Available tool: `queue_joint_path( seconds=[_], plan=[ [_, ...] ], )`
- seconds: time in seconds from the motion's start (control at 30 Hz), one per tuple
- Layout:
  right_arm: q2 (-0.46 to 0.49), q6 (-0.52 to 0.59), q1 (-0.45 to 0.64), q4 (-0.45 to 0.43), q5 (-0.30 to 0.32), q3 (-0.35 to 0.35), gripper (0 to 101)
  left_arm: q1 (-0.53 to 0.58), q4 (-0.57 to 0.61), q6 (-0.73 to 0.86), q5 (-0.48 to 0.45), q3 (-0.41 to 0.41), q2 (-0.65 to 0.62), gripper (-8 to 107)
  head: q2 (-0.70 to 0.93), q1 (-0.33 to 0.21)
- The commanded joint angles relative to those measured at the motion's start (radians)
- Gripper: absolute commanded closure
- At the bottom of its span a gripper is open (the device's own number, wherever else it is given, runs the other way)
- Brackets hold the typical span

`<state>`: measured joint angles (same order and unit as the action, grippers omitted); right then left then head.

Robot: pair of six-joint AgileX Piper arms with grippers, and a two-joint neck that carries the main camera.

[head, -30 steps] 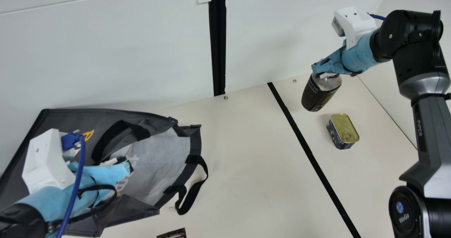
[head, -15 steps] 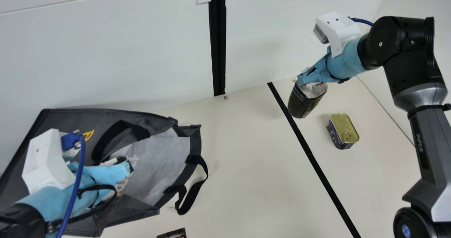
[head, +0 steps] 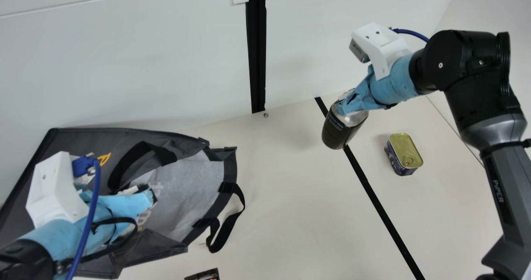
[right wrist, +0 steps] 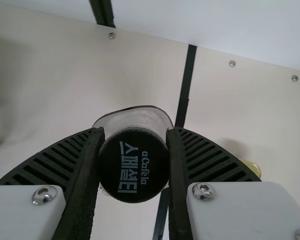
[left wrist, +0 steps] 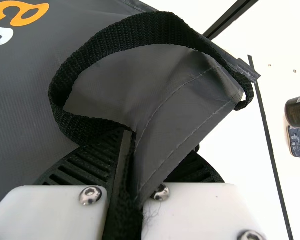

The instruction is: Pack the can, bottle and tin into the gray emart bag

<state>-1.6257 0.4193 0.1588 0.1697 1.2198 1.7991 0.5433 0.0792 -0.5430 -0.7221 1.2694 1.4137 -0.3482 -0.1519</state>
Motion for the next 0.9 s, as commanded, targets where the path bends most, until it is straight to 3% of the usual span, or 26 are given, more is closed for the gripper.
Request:
queue_joint_path(
  seconds=[0.0, 0.87],
  plan=[
    [0.012, 0.001, -0.014, 0.000, 0.000, -0.014, 101, 0.000, 0.000, 0.000, 0.000, 0.000, 0.000, 89, -0.001, -0.023],
    [0.125, -0.015, -0.202, -0.005, 0.000, -0.143, 101, 0.000, 0.000, 0.000, 0.000, 0.000, 0.000, 89, -0.001, -0.023]
  ],
)
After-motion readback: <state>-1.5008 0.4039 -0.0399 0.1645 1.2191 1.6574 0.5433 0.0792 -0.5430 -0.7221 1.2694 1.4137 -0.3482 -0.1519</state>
